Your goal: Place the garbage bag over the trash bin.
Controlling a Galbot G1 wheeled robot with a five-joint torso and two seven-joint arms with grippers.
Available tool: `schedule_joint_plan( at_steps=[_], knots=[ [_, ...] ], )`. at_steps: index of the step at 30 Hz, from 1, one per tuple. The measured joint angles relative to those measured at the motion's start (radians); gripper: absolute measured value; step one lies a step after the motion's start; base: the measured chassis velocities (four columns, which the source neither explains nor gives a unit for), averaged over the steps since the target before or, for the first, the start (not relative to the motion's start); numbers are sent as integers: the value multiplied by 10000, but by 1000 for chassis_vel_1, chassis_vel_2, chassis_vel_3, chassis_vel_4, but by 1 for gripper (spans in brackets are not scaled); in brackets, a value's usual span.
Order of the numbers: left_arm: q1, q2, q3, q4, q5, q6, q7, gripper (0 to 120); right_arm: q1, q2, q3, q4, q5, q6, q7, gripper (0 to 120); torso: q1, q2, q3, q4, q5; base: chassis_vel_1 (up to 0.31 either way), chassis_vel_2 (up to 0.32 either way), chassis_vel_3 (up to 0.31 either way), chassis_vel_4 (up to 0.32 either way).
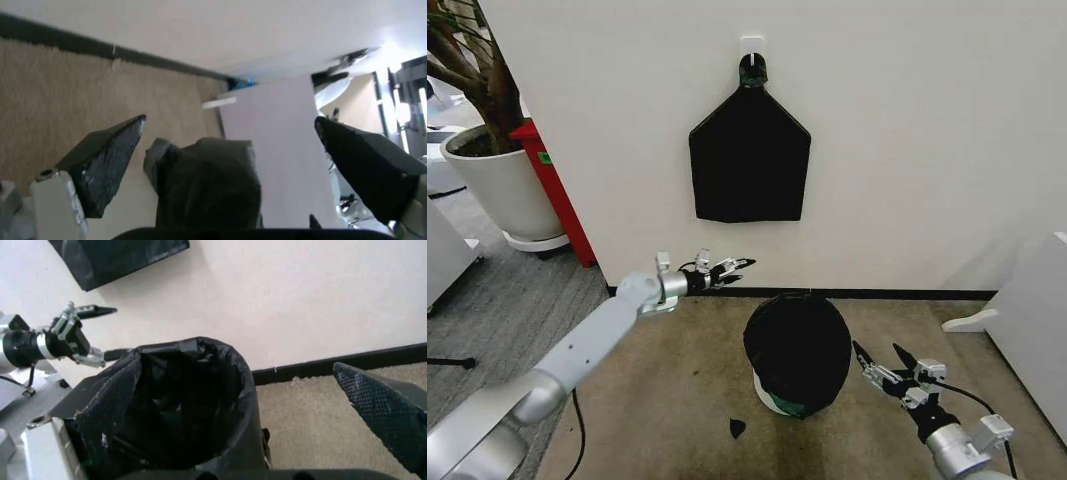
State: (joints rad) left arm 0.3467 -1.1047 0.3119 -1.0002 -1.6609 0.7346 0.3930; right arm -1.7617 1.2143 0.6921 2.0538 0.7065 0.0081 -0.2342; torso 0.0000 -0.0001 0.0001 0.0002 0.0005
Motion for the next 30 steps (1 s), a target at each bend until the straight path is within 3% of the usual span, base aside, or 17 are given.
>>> schedule_joint_plan(
  at_steps=[4, 10, 30],
  knots=[
    [-201, -50, 708, 74, 123, 120, -136, 100, -68, 144, 209, -185, 16, 173, -250, 100, 0, 0, 0, -3, -1, 0, 0, 0, 0],
    [-279, -81, 1092, 293, 630, 109, 31, 100, -209, 209, 506, -347, 116, 359, -454, 100, 0, 0, 0, 0, -4, 0, 0, 0, 0],
    [342, -377, 589, 782, 1638, 26, 371, 100, -296, 332, 319, -376, 243, 446, -523, 100, 0, 0, -1, -1, -5, 0, 0, 0, 0]
  ],
)
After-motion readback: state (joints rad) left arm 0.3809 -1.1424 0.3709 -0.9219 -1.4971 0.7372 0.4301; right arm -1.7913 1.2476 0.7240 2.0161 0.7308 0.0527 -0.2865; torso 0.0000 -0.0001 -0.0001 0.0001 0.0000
